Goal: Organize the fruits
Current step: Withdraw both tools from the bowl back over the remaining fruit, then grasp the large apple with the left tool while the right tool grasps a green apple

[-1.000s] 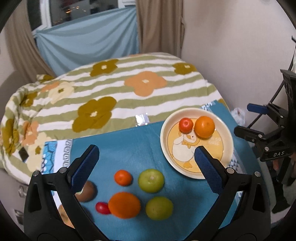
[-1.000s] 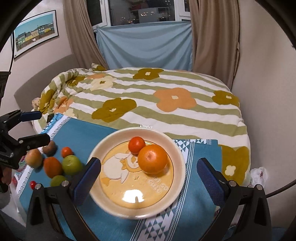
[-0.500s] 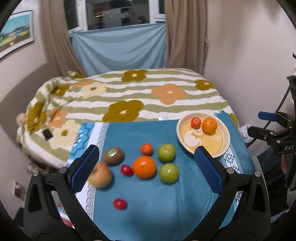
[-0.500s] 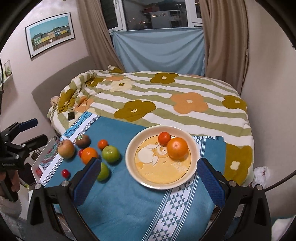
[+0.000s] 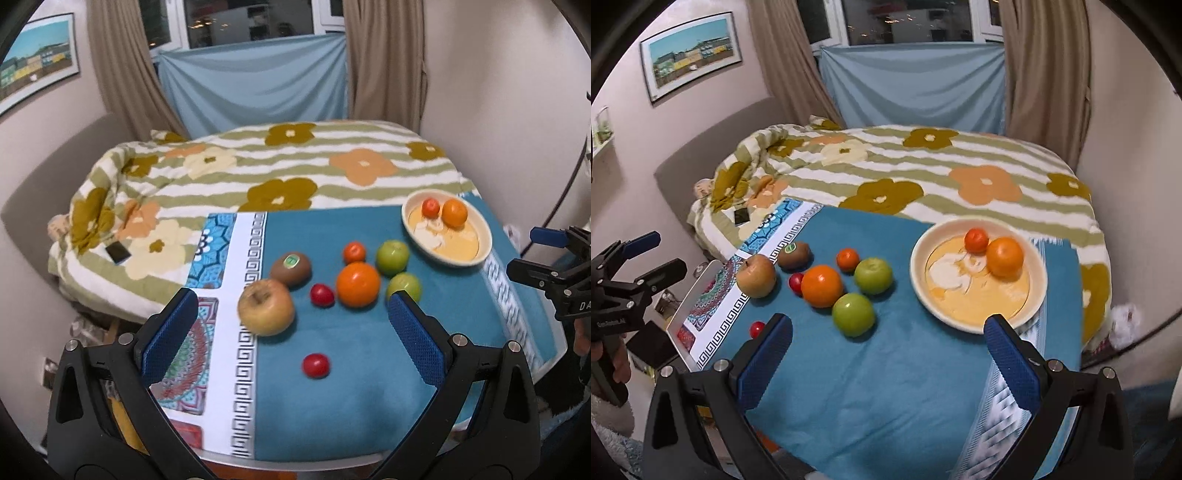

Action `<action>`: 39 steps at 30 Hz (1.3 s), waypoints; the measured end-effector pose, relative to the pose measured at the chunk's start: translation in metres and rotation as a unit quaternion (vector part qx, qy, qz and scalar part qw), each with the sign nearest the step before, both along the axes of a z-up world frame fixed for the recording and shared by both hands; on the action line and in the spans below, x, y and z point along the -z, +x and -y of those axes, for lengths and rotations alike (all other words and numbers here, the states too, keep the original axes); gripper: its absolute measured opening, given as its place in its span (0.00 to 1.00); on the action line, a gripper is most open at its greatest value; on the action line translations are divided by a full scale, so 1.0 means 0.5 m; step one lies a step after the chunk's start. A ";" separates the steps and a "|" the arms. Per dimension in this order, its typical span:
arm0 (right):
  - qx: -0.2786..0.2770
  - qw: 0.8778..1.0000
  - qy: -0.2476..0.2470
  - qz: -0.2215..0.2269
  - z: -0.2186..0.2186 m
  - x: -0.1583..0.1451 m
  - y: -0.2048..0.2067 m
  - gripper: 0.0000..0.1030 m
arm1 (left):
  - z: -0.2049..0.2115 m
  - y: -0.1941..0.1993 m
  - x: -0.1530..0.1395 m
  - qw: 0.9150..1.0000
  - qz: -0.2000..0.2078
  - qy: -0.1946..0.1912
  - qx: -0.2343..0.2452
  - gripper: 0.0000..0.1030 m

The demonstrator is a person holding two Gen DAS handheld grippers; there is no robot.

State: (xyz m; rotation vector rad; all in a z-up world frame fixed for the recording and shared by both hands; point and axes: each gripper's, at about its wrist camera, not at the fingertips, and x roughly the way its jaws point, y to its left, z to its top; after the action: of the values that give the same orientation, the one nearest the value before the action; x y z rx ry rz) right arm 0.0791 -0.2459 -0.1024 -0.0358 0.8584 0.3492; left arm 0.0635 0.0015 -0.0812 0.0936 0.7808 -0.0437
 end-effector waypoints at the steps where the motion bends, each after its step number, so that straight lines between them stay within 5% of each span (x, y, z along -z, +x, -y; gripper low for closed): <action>1: 0.006 1.000 -0.002 -0.002 -0.013 0.009 -0.003 1.00 | -0.011 0.004 0.009 1.000 -0.004 -0.001 0.005 1.00; 10: 0.075 0.997 -0.007 -0.022 -0.103 0.090 -0.001 1.00 | -0.090 0.074 0.122 0.996 -0.042 -0.004 0.083 1.00; 22: 0.134 0.990 -0.027 -0.031 -0.145 0.189 0.045 0.97 | -0.093 0.169 0.253 0.984 -0.078 0.006 0.163 0.94; 32: 0.137 0.988 -0.049 -0.043 -0.161 0.220 0.081 0.91 | -0.090 0.197 0.289 0.979 -0.097 0.004 0.180 0.79; 39: 0.124 0.990 -0.050 -0.053 -0.179 0.235 0.104 0.73 | -0.101 0.200 0.291 0.977 -0.104 -0.003 0.185 0.77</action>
State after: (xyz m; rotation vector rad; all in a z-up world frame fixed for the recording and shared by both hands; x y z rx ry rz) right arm 0.1311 -0.1564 -0.2197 -0.0024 0.9735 0.0755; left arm 0.1637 0.0518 -0.2266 0.2304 0.9650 -0.4150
